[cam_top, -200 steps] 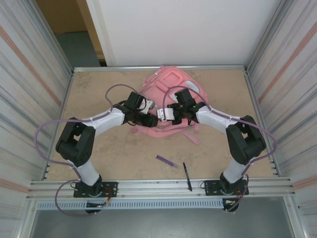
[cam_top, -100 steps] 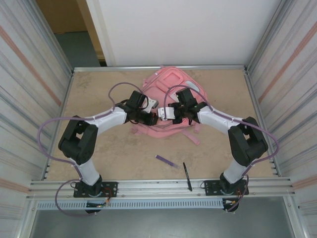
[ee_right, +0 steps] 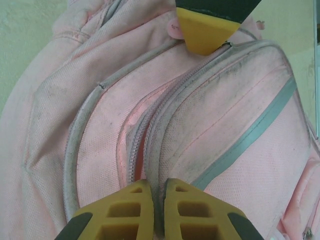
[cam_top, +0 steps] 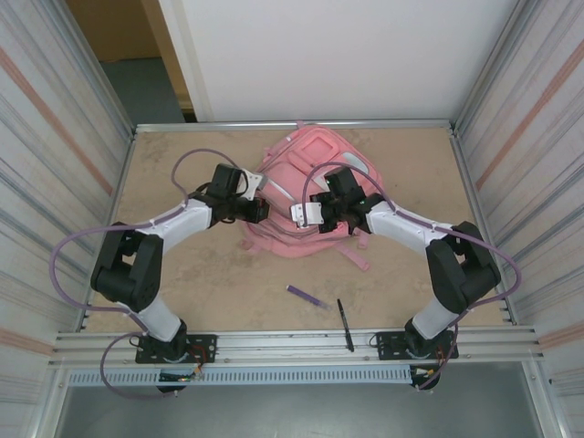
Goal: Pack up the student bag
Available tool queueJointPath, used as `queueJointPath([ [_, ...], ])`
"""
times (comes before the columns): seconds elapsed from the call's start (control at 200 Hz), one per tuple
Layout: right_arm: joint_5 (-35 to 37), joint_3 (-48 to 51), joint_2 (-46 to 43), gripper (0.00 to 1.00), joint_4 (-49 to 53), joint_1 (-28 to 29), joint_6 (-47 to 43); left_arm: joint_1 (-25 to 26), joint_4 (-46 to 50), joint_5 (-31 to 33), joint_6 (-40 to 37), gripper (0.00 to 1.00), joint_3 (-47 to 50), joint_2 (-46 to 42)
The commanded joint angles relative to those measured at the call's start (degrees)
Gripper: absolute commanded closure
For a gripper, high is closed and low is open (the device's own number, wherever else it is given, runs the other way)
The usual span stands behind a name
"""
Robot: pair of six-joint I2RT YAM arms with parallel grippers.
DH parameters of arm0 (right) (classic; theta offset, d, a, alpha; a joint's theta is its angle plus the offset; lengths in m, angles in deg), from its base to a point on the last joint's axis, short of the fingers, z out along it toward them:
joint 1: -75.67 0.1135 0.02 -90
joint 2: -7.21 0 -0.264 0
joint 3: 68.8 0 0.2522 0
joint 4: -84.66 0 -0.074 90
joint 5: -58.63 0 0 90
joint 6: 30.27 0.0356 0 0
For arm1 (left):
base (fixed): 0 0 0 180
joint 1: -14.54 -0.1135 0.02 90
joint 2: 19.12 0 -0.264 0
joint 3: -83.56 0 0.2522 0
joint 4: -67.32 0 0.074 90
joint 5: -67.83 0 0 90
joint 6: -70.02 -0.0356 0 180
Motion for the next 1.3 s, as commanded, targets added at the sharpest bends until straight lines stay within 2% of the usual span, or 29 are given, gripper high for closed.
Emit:
queueJointPath([
  [0.0,1.56,0.99,-2.40,0.74,-0.20,-1.50,1.14,-0.15,-4.57,-4.14,0.30,1.00,1.10,-0.27],
  [0.115,-7.65,0.99,-4.93,0.54,-2.62,-1.88,10.80,1.39,-7.85,-5.11,3.31,1.00,2.65,-2.14],
  [0.19,-12.00,1.75,-5.74,0.49,-6.13,-1.15,16.91,2.42,-8.04,-5.91,3.96,1.00,2.31,-2.99],
  [0.296,-10.23,3.54,-4.28,0.48,-12.56,1.71,22.39,3.89,-7.83,-6.90,5.50,1.00,1.73,-3.53],
  [0.366,-9.72,2.94,-2.12,0.46,-12.61,2.93,23.85,5.33,-8.12,-7.05,6.15,1.00,1.81,-3.79],
  [0.381,-9.36,2.82,-1.73,0.45,-12.35,3.23,23.96,5.59,-8.16,-7.16,6.27,1.00,1.84,-3.75],
  [0.401,-8.83,2.72,-1.21,0.37,-12.05,3.54,23.94,5.86,-8.35,-7.59,6.43,1.00,1.77,-3.71],
  [0.456,-6.23,2.94,-0.30,0.37,-11.83,4.10,23.97,6.12,-9.21,-9.33,7.28,1.00,1.98,-3.56],
  [0.521,-2.82,3.69,0.52,0.40,-11.72,4.21,23.82,5.85,-10.67,-10.08,8.84,1.00,2.84,-3.78],
  [0.596,1.86,4.31,1.10,0.50,-10.31,4.27,21.08,5.46,-11.48,-9.71,9.09,1.00,4.00,-4.50],
  [0.682,6.01,4.78,1.49,0.68,-8.70,3.90,17.73,4.61,-11.01,-8.93,8.59,1.00,4.67,-4.94],
  [0.752,6.47,4.64,1.53,0.79,-7.18,3.54,15.51,3.79,-10.11,-8.89,8.63,1.00,4.91,-4.96],
  [0.922,5.36,2.29,2.02,0.98,-2.65,2.37,10.02,2.00,-8.54,-5.70,8.22,1.00,6.75,-6.75],
  [0.992,2.69,1.25,1.72,1.00,-1.91,1.46,9.03,0.76,-6.39,-2.41,8.03,1.00,7.47,-8.13],
  [1.047,-2.64,-0.03,1.37,1.00,-0.38,0.35,7.11,0.22,-5.05,2.32,6.28,1.00,8.79,-9.71],
  [1.112,-9.42,-1.66,1.29,1.00,3.06,-0.47,-0.47,-0.57,-4.41,5.92,4.74,1.00,10.88,-12.07],
  [1.143,-11.46,-2.19,1.40,1.00,5.14,-0.41,-6.86,-1.21,-4.24,6.48,4.79,1.00,11.80,-13.23],
  [1.188,-11.36,-1.96,1.74,1.00,7.21,0.23,-16.88,-2.37,-3.59,6.29,5.13,1.00,13.11,-14.92],
  [1.248,-9.78,-3.18,3.17,1.00,5.05,1.09,-15.60,-3.40,-2.88,6.32,5.41,1.00,14.93,-17.31],
  [1.293,-10.94,-5.88,4.57,1.00,8.58,0.96,-15.79,-3.62,-2.87,6.34,4.47,1.00,16.47,-18.94],
])
